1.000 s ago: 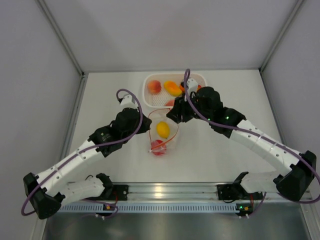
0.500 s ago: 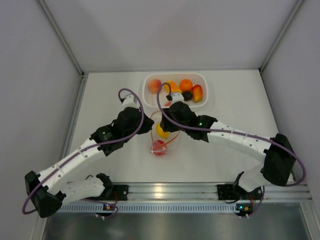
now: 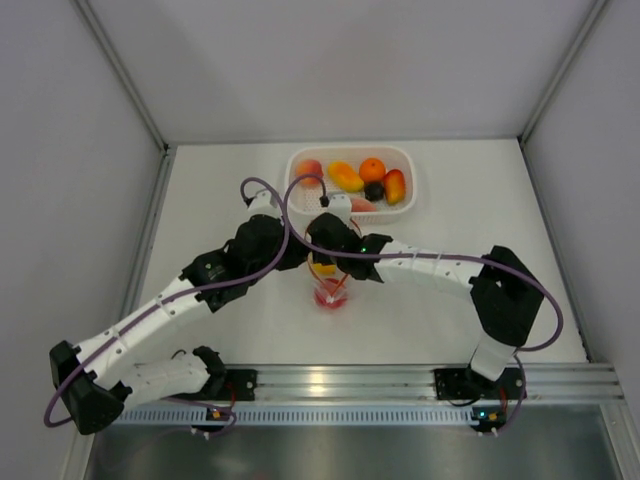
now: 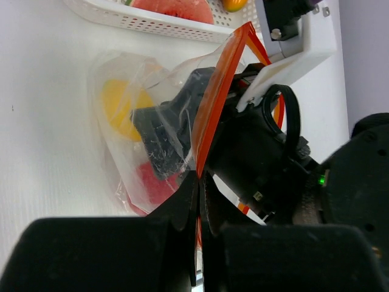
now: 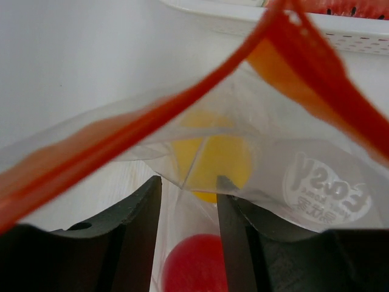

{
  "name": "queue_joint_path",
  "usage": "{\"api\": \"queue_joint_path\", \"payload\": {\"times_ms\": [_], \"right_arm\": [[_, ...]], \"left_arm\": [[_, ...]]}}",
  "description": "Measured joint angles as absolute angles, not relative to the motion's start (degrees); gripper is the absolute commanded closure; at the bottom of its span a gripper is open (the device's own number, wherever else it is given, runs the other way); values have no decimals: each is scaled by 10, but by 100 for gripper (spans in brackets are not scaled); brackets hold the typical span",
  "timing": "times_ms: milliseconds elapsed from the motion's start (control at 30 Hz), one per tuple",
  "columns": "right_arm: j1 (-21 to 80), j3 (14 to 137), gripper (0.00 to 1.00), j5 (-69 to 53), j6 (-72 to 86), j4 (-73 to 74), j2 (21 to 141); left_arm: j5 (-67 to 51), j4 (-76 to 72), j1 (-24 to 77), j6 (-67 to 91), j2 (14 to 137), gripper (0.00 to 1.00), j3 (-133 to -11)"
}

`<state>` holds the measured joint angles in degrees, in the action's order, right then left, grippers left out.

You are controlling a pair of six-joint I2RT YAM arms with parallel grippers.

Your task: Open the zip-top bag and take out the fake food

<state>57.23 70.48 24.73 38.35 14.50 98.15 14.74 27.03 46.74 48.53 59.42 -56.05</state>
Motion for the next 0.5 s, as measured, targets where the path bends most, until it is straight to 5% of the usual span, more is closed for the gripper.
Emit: {"api": "queue_joint_path", "payload": {"times_ms": [500], "right_arm": [[571, 693, 44, 265, 347, -1, 1066]], "left_arm": [[144, 270, 468, 479, 596, 100, -551]]}}
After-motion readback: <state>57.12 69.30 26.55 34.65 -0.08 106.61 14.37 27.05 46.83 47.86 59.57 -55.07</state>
